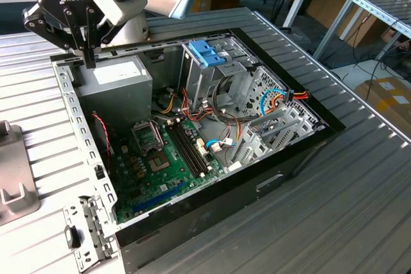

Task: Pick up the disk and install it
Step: 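Reach for the disk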

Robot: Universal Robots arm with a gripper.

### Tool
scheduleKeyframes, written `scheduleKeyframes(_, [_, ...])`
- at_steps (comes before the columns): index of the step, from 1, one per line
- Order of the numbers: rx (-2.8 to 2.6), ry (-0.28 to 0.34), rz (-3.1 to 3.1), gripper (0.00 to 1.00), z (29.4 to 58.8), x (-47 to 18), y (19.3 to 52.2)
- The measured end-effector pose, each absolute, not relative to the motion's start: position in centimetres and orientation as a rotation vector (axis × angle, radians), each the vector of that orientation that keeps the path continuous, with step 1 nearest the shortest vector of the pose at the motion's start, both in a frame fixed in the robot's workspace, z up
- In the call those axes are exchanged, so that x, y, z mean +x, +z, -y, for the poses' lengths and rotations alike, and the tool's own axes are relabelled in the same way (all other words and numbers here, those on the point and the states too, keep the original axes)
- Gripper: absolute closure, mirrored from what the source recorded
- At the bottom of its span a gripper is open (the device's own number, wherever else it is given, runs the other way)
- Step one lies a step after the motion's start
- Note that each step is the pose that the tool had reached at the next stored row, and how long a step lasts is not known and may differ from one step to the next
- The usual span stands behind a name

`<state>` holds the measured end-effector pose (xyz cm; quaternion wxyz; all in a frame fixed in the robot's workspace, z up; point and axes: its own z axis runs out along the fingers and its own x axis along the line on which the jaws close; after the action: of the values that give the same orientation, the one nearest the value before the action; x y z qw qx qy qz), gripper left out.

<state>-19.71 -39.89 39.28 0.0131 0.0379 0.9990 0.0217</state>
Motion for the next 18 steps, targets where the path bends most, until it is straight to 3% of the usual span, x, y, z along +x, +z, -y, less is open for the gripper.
scheduleKeyframes(18, [0.118, 0.068, -3.113, 0.9, 39.9, -21.0, 39.3])
